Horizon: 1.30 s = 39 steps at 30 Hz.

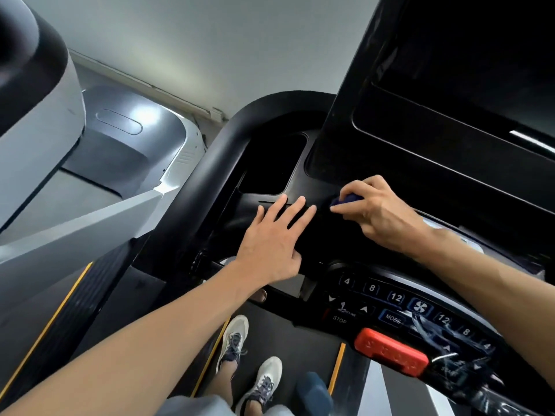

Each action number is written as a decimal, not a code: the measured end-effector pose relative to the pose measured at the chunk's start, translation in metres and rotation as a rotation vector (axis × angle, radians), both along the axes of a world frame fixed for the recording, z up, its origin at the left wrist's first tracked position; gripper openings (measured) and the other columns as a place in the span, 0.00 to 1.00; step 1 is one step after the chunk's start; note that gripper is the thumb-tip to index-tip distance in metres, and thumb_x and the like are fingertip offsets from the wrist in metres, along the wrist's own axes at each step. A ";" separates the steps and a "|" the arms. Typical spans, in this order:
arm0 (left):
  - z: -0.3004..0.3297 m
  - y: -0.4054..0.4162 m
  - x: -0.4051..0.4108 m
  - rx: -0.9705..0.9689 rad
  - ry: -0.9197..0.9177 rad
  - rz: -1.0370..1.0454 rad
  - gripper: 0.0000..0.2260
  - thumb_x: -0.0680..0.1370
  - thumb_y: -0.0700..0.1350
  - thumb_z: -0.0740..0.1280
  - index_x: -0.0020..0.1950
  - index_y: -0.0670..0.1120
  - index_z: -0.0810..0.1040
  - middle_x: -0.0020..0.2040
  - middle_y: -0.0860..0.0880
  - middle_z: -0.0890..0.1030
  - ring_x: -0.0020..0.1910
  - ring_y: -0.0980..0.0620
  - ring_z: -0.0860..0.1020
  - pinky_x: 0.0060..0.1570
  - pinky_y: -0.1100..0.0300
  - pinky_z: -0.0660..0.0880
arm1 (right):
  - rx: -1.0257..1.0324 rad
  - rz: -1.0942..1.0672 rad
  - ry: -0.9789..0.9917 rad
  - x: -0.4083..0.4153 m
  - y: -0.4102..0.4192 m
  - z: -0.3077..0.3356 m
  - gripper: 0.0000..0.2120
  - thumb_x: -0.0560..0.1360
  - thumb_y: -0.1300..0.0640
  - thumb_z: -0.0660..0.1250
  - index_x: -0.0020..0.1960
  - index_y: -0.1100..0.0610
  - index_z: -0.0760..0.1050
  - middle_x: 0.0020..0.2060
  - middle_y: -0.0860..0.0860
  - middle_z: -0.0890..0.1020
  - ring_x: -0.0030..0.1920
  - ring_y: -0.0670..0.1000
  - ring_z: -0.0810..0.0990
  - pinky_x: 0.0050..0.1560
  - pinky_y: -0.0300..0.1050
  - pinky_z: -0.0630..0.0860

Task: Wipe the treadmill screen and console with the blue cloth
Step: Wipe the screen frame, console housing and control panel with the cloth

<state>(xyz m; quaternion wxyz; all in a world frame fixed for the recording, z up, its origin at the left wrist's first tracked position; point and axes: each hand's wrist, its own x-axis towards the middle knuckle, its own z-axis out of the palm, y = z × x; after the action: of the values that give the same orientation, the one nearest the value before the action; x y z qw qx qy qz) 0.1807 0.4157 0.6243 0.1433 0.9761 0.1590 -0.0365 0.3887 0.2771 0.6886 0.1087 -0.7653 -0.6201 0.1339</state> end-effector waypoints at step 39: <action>0.002 0.011 -0.003 -0.035 0.063 -0.065 0.43 0.74 0.46 0.63 0.83 0.57 0.42 0.84 0.55 0.43 0.82 0.49 0.42 0.80 0.43 0.52 | 0.082 0.094 -0.318 -0.008 -0.034 -0.003 0.16 0.70 0.68 0.73 0.55 0.55 0.82 0.55 0.55 0.78 0.54 0.61 0.72 0.47 0.44 0.76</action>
<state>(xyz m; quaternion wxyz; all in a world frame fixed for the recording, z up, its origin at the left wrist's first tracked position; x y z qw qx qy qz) 0.1780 0.4269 0.6263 0.1542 0.9765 0.1309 -0.0747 0.3811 0.2433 0.6853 0.0339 -0.7420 -0.6695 -0.0095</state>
